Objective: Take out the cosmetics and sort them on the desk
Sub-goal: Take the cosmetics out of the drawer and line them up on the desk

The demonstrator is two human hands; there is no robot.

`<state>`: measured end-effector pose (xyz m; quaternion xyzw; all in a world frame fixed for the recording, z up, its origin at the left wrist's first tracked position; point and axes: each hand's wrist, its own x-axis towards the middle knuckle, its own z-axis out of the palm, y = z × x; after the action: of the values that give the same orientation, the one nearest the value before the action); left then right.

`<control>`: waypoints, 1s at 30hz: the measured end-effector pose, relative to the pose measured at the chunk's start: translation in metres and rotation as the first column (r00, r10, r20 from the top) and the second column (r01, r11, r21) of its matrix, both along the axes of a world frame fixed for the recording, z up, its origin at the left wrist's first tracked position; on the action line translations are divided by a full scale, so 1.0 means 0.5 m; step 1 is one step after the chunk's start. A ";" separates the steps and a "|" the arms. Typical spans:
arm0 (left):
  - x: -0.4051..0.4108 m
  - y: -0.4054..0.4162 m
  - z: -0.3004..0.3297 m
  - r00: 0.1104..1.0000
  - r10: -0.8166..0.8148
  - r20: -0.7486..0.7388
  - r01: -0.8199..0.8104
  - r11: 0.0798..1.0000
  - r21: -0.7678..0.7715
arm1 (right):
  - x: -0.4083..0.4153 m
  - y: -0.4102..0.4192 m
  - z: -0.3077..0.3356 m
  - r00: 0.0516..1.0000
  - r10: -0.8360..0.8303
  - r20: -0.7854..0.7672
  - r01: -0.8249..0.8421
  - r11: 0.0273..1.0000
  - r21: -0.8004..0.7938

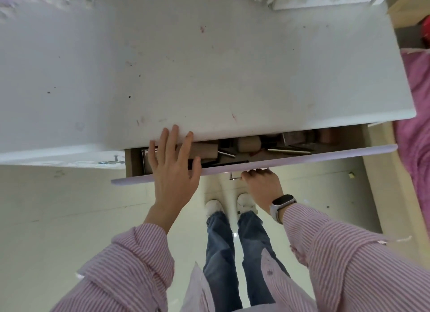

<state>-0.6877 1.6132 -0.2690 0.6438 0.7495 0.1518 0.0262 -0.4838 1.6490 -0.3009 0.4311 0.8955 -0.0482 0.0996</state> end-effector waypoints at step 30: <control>0.044 -0.123 -0.006 0.998 -0.039 0.054 0.049 0.979 -0.199 | 0.137 -0.022 0.075 0.961 -0.055 -0.273 0.069 0.997 0.041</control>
<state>-0.6655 1.5516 -0.2722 0.6502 0.7458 0.0909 0.1128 -0.4151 1.6379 -0.2636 0.4506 0.8877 -0.0876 -0.0363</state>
